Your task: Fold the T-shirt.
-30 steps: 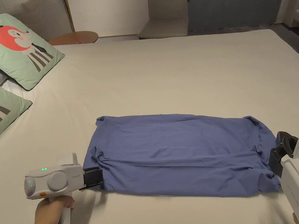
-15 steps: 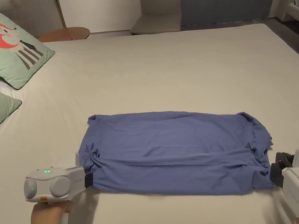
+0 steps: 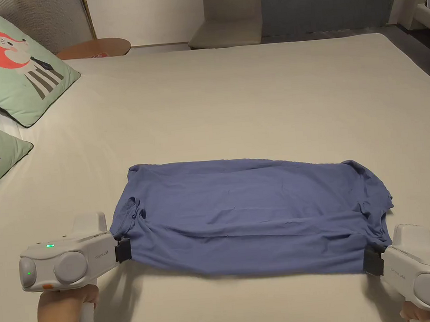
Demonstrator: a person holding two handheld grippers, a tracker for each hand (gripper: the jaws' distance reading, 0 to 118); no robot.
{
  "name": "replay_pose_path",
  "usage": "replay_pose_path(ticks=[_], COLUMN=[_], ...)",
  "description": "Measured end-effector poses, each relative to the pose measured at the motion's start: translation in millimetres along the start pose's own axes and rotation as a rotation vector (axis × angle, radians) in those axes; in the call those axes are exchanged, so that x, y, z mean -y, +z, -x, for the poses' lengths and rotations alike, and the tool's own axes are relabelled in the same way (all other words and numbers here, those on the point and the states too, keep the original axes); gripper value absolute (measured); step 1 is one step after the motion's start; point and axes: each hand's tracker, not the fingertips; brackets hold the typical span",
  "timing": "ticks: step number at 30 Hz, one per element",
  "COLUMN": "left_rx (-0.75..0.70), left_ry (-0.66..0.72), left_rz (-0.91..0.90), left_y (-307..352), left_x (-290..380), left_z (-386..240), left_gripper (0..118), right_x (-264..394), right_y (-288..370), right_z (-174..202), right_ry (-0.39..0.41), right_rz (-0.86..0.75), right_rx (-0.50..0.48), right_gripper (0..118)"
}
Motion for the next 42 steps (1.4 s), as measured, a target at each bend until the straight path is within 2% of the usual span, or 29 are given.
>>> replay_pose_path(ticks=[1, 3, 10, 11, 18, 24, 30, 31, 32, 33, 34, 35, 36, 37, 42], left_rx=[0.001, -0.004, 0.022, 0.025, 0.024, -0.031, -0.048, -0.049, -0.057, -0.059, -0.044, -0.015, 0.006, 0.022, -0.015], left_ry=[0.008, 0.014, 0.108, 0.114, 0.129, 0.078, 0.128, 0.132, 0.137, 0.155, 0.17, 0.187, 0.192, 0.194, 0.104], left_rz=[0.001, -0.003, -0.007, -0.005, 0.018, 0.091, 0.088, 0.089, 0.092, 0.078, 0.046, -0.001, -0.043, -0.099, -0.432], left_y=[0.5, 2.9, 30.4, 37.1, 81.6, 64.4, 55.3, 57.3, 61.3, 65.2, 70.5, 77.2, 85.0, 93.6, 141.4], left_x=[1.4, 5.4, 34.8, 42.1, 98.6, 126.9, 132.1, 128.5, 125.9, 121.4, 114.8, 106.8, 99.6, 88.8, 42.0], left_z=[1.4, 4.4, 15.4, 16.2, 22.4, 28.4, 29.8, 28.7, 27.7, 26.8, 25.2, 22.5, 17.4, 10.9, -32.0], left_gripper=[6, 6, 6, 6, 6, 6, 9, 16, 23, 38, 65, 84, 100, 109, 109], right_x=[1.0, 0.8, 1.1, 10.6, 53.4, 92.0, 90.2, 85.8, 80.3, 72.9, 64.3, 53.5, 43.6, 32.5, -17.6], right_y=[1.7, 14.0, 79.3, 59.8, 101.4, 90.4, 91.3, 95.6, 100.1, 105.8, 111.9, 118.3, 124.9, 132.7, 171.9], right_z=[-1.4, -2.8, -7.4, -20.2, -24.2, -19.4, -16.8, -15.7, -12.4, -8.2, -3.3, 2.1, 8.1, 15.4, 50.8], right_ry=[-0.004, -0.016, 0.008, 0.006, 0.044, 0.061, 0.045, 0.046, 0.049, 0.059, 0.072, 0.077, 0.081, 0.085, 0.133], right_rz=[0.004, -0.014, -0.101, -0.103, -0.071, 0.027, 0.033, 0.032, 0.026, 0.008, -0.028, -0.08, -0.124, -0.179, -0.416], right_rx=[-0.029, -0.029, -0.044, -0.047, -0.063, -0.034, -0.019, -0.016, -0.013, -0.01, -0.007, -0.022, -0.031, -0.04, -0.071], right_gripper=[16, 13, 12, 12, 12, 12, 13, 14, 21, 35, 62, 83, 99, 110, 109])
